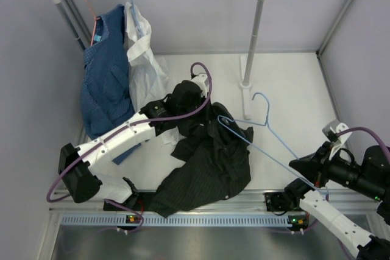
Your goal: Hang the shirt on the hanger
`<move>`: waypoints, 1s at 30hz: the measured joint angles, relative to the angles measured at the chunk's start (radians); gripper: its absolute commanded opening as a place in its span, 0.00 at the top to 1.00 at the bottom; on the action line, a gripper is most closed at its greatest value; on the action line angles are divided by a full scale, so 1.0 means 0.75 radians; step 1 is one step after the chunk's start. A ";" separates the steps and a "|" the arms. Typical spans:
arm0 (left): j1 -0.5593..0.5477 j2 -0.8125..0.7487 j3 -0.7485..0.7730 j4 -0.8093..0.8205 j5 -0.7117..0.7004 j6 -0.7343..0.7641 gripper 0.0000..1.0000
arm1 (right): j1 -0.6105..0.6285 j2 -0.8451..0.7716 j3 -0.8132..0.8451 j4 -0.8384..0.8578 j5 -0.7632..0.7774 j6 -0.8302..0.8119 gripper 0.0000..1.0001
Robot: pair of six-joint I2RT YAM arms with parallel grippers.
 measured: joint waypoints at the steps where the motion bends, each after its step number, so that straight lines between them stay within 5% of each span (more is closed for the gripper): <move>1: 0.000 0.000 0.004 0.000 0.005 0.000 1.00 | 0.000 0.000 -0.010 0.003 -0.003 -0.001 1.00; 20: -0.173 -0.073 0.089 -0.119 0.437 0.146 1.00 | 0.000 0.166 -0.432 0.561 -0.114 0.011 1.00; 30: -0.186 -0.168 0.359 -0.304 -0.198 0.248 1.00 | 0.000 -0.095 -0.484 0.697 0.417 0.164 1.00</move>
